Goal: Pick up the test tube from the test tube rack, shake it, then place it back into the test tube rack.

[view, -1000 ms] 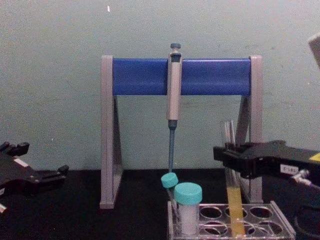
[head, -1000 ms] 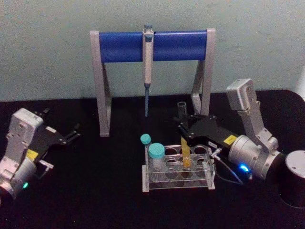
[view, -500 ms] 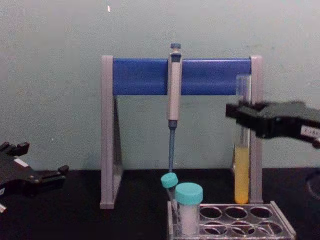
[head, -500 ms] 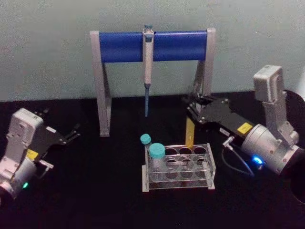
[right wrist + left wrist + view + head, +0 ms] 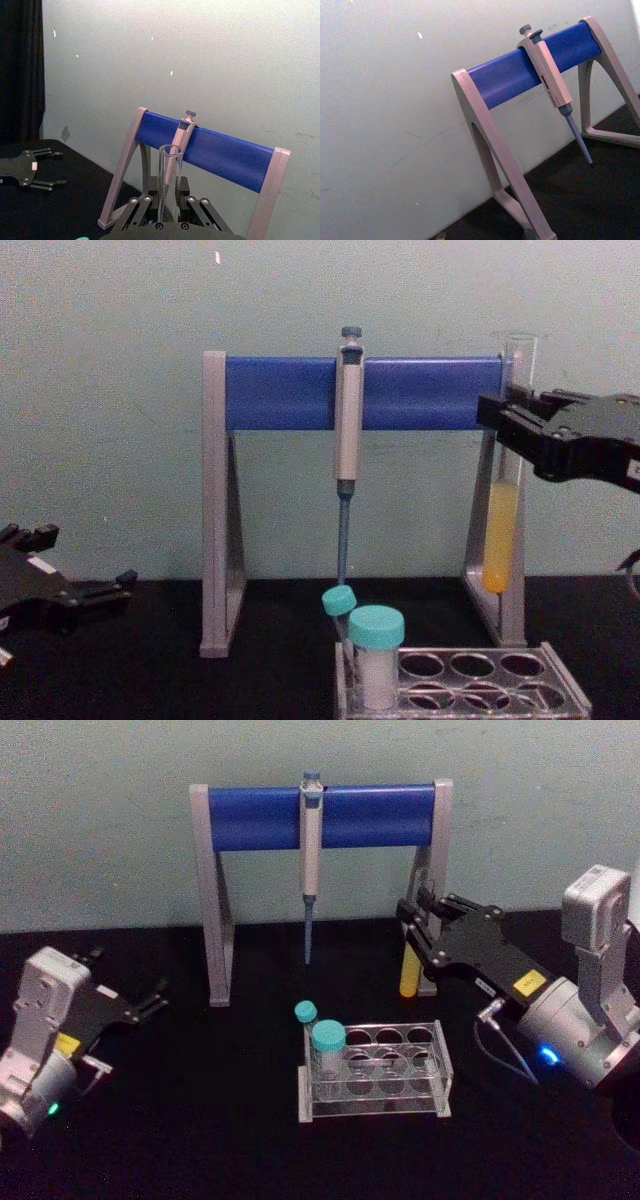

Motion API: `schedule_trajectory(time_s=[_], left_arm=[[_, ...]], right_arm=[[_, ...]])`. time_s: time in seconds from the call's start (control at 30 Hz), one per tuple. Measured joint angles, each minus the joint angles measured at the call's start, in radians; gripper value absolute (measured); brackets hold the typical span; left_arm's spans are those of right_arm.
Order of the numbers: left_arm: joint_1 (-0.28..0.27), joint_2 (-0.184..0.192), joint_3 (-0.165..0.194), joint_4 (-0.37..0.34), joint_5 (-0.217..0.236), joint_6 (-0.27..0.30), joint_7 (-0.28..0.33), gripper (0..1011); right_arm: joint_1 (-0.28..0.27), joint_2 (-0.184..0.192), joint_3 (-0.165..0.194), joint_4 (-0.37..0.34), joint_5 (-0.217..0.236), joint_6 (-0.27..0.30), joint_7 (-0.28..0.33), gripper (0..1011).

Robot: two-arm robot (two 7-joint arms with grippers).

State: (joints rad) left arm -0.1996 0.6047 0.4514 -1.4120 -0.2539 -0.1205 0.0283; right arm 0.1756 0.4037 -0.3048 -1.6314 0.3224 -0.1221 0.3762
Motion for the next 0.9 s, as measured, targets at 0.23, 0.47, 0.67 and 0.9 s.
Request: schedule_trajectory(time_s=[0.23,0.47,0.67,0.9], left_arm=[[0.000,0.000,0.000,0.000,0.000,0.000,0.000,1001],[0.000,0.000,0.000,0.000,0.000,0.000,0.000,1001],[0.000,0.000,0.000,0.000,0.000,0.000,0.000,1001],[0.000,0.000,0.000,0.000,0.000,0.000,0.000,1001]], right_arm=[[-0.002,-0.016,0.008,0.014,-0.011,-0.013,0.003,232],[-0.002,-0.025,0.014,0.023,-0.013,-0.012,0.012,232],[0.010,-0.028,0.013,0.037,0.004,-0.001,0.037,232],[0.028,-0.018,-0.004,0.044,0.057,0.011,0.104,232]])
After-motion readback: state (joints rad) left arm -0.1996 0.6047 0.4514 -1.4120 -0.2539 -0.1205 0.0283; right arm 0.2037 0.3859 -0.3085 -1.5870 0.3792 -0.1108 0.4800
